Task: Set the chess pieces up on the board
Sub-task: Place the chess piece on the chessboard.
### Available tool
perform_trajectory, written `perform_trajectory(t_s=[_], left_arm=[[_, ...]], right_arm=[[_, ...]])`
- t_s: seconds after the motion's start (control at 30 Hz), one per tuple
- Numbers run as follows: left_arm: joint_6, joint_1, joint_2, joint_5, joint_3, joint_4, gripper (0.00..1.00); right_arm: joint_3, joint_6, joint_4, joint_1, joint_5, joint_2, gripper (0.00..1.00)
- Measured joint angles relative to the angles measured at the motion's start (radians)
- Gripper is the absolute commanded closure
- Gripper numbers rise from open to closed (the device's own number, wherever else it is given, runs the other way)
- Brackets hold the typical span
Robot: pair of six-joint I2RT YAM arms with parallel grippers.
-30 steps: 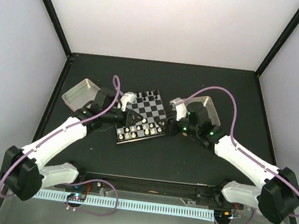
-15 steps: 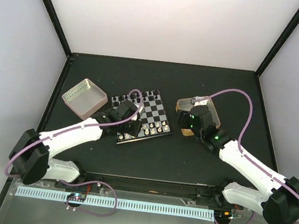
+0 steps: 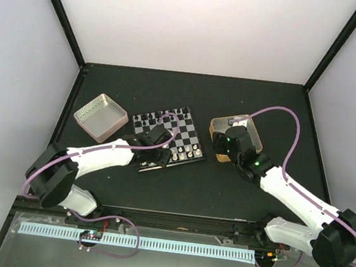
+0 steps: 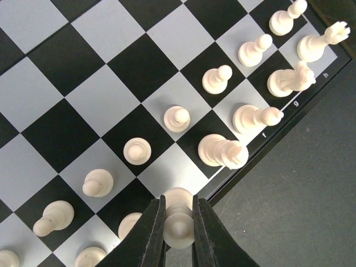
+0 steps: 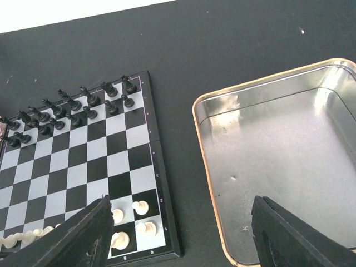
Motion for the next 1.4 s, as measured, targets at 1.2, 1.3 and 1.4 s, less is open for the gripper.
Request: perform_trajectory(t_s=[1.2,1.3,1.4], left_arm=[[0.051,-0.018,0.09,-0.027,0.008,0.042,0.85],[0.053,-0.021,0.1,-0.029,0.016,0.043,0.79],[0.055,-0.021,0.101,-0.029,0.016,0.042,0.77]], right_arm=[[0.0,0.008,-0.008,0.0,0.0,0.034,0.31],[0.0,0.008,-0.008,0.0,0.0,0.034,0.31],[-0.001,0.009,-0.008,0.0,0.0,0.034,0.31]])
